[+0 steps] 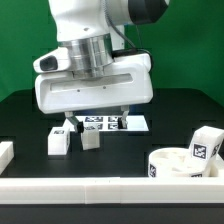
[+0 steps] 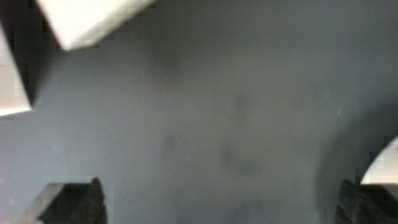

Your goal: Assemble stool

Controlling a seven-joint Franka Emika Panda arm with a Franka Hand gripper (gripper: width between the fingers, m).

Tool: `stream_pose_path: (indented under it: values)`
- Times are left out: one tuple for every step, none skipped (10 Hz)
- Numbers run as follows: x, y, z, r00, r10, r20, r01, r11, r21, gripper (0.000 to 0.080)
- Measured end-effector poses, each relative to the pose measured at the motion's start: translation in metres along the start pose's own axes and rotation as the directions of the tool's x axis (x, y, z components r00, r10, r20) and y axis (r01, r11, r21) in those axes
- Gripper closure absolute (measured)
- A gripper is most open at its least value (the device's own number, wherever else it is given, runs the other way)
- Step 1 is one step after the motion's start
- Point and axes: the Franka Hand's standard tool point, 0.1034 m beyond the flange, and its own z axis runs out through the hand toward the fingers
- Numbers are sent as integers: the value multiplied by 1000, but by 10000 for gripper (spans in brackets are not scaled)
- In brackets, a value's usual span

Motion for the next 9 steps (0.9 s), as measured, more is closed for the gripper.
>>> stream_pose_path:
  values:
    - [3, -2, -8, 996, -59, 67, 60, 998, -23, 150]
    - [5, -2, -10, 992, -93, 88, 96, 995, -27, 150]
    - [-3, -3, -10, 978, -122, 167, 125, 992, -9, 150]
    - [-6, -6, -10, 961, -111, 254, 113, 994, 9, 150]
    - [-7, -10, -8, 932, -115, 345, 112, 993, 30, 150]
    - [-2, -11, -6, 921, -118, 372, 113, 993, 35, 150]
    - [-7, -11, -7, 901, -96, 422, 102, 995, 8, 150]
    - [-10, -9, -9, 889, -85, 451, 131, 989, -72, 150]
    - [-18, -9, -11, 848, -102, 520, 163, 984, -73, 150]
